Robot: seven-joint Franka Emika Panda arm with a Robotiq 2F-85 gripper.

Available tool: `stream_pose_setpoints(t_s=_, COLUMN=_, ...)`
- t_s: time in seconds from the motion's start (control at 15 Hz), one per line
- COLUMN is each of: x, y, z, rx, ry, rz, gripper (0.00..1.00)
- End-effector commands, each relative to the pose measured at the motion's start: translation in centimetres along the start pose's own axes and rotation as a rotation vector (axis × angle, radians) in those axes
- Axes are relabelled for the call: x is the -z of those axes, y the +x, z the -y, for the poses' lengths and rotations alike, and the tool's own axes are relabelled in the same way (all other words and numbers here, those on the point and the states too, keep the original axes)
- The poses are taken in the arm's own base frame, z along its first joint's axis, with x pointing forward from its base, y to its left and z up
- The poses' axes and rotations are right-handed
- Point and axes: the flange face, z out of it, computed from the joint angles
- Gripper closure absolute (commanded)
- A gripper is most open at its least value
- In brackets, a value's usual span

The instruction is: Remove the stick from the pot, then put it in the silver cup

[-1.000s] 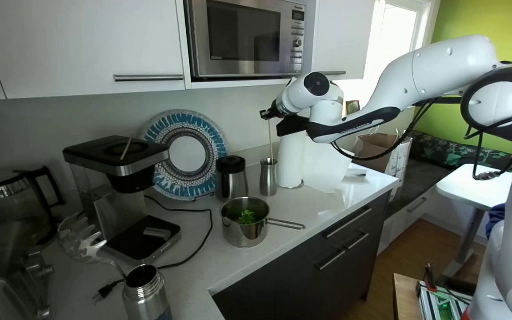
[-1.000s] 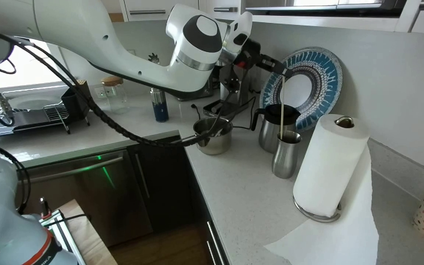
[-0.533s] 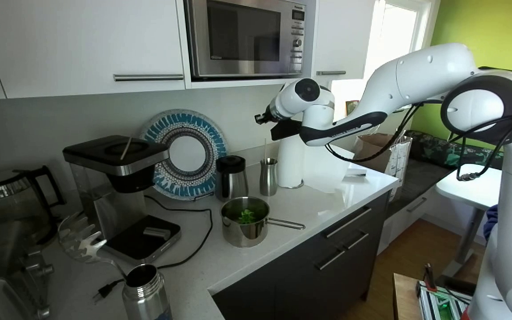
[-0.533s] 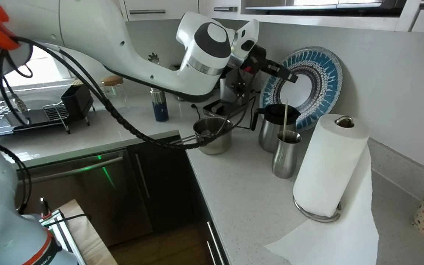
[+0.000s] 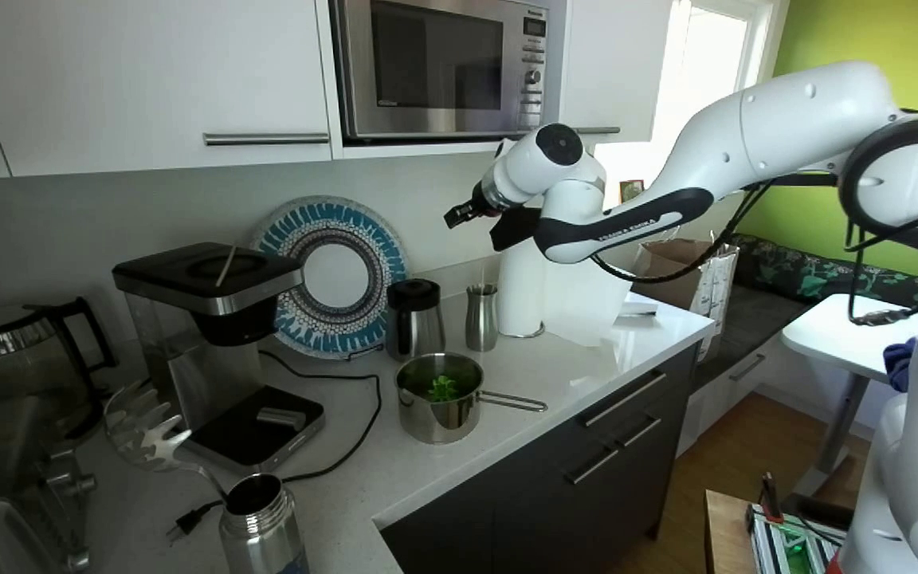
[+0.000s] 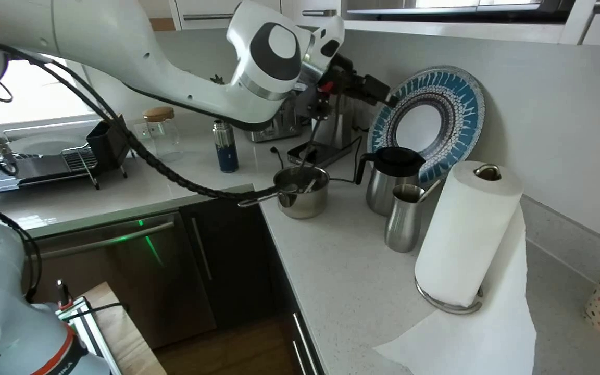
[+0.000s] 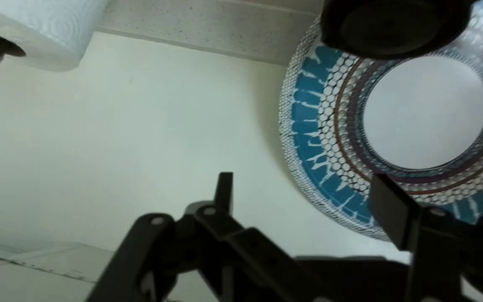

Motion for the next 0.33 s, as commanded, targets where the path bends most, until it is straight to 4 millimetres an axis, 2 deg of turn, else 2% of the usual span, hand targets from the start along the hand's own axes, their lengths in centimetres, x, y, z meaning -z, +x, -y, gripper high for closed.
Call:
stream_pose_setpoints(t_s=0.0, x=6.3, y=-3.1, z=0.2, rx=0.159, ry=0.045, rz=0.099, gripper=0.00)
stream_pose_setpoints(t_s=0.2, x=9.8, y=-4.8, z=-0.4, rx=0.262, ry=0.134, rz=0.119, gripper=0.00)
stream_pose_setpoints(t_s=0.27, x=7.1, y=-2.5, z=0.2, rx=0.215, ry=0.067, rz=0.093, gripper=0.00)
